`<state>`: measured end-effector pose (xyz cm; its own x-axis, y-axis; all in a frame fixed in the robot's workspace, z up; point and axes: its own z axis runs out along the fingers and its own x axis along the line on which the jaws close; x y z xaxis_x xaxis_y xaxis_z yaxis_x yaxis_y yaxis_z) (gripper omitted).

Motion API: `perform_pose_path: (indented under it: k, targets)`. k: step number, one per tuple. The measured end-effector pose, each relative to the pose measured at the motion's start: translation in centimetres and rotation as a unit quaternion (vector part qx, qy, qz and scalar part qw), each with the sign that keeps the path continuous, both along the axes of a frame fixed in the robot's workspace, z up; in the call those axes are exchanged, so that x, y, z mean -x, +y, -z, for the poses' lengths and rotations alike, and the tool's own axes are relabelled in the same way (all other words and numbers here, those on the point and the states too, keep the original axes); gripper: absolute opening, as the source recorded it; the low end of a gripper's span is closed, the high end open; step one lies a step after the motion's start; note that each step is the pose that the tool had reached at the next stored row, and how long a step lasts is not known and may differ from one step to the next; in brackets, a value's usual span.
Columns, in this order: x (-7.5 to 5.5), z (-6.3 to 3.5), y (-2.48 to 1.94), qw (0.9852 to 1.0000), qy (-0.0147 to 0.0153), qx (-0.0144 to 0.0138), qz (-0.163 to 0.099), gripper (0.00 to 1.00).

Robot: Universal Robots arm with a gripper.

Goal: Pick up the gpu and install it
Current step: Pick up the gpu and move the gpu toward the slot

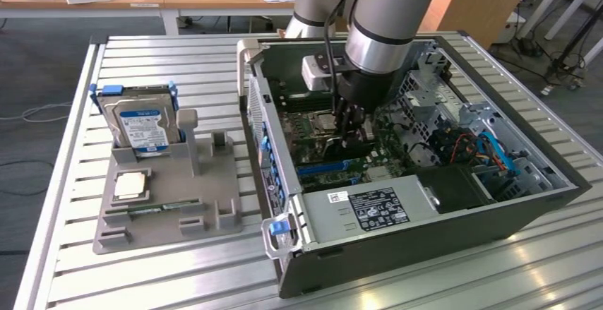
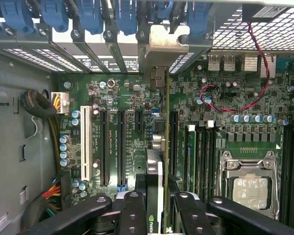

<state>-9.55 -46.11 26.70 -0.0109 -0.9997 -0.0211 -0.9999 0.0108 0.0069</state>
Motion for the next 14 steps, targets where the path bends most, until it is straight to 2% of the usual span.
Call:
perform_pose_path:
  k: [14]
  targets:
    - [0.27, 0.38, 0.00, 1.0000, 0.0000, -0.0001, 0.000, 0.27]
